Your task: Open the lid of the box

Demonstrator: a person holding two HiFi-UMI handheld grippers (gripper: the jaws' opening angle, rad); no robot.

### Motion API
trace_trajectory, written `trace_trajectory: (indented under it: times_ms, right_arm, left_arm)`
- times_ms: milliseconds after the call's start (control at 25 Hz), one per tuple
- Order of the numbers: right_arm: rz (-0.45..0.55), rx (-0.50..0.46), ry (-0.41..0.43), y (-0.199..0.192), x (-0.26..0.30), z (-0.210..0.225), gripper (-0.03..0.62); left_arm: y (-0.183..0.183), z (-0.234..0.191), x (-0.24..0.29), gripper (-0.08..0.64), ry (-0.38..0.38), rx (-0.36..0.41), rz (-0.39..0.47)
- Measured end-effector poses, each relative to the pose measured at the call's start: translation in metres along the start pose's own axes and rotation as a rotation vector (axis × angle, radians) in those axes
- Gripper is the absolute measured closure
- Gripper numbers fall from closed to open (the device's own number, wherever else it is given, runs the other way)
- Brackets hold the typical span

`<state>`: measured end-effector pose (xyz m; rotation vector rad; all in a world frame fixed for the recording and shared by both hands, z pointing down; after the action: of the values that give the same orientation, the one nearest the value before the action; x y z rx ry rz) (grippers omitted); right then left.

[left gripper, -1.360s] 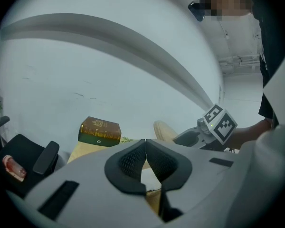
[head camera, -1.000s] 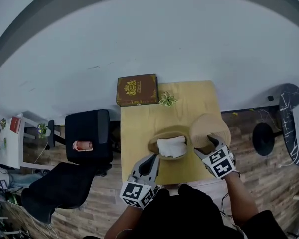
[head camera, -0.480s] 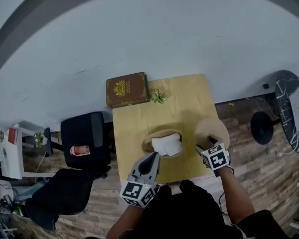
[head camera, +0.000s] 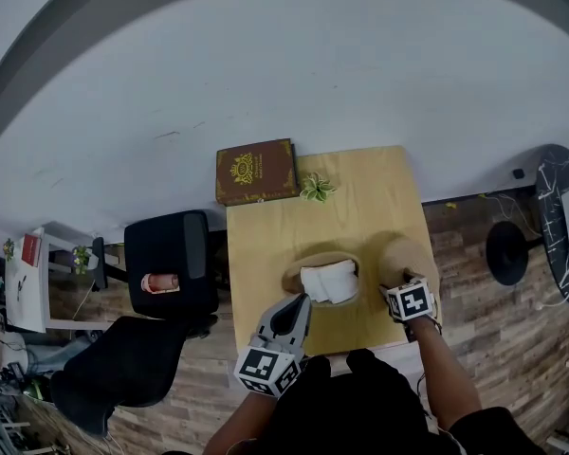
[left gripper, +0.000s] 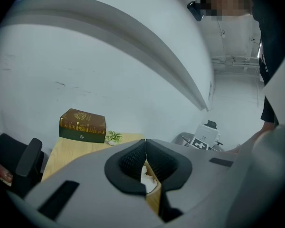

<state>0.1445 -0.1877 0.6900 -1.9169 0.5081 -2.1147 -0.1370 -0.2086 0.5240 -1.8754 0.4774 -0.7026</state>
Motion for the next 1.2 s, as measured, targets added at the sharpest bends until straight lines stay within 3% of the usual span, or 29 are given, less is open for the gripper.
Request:
trace_trajectory:
  times_ms: [320, 640, 720, 800, 1000, 1200]
  right_arm:
    - [-0.05, 0.038, 0.007, -0.008, 0.014, -0.001, 0.268]
    - [-0.103, 0.015, 0.025, -0.011, 0.025, -0.003, 0.262]
    - [-0.11, -0.004, 0.045, -0.011, 0.025, -0.005, 0.228]
    - [-0.106, -0.02, 0.053, -0.009, 0.021, -0.006, 0.138]
    - [-0.018, -0.064, 0.021, 0.01, -0.007, -0.007, 0.143]
    - [0.166, -0.148, 0.008, 0.058, -0.053, -0.019, 0.19]
  left_arm:
    - [-0.002, -0.004, 0.003, 0.538, 0.001, -0.009, -0.007]
    - [0.001, -0.006, 0.007, 0.538, 0.005, -0.013, 0.003]
    - [0.0, -0.006, 0.008, 0.538, 0.005, -0.016, 0.004]
    - [0.001, -0.005, 0.01, 0.538, 0.003, -0.016, 0.006]
    - [0.003, -0.004, 0.011, 0.538, -0.002, -0.014, 0.009]
    - [0.007, -0.007, 0.011, 0.538, 0.002, -0.001, 0.014]
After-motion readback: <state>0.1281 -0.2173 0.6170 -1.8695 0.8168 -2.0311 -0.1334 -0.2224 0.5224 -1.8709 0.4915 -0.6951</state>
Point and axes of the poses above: the fingertips, and each gripper's own axes: x forward along the fingers, z to its right, y out of its top, the point moved 6 cm from there along -x, backward along the fingers, and after that the axes turned 1 degree about -z, right-handed, at the moved point
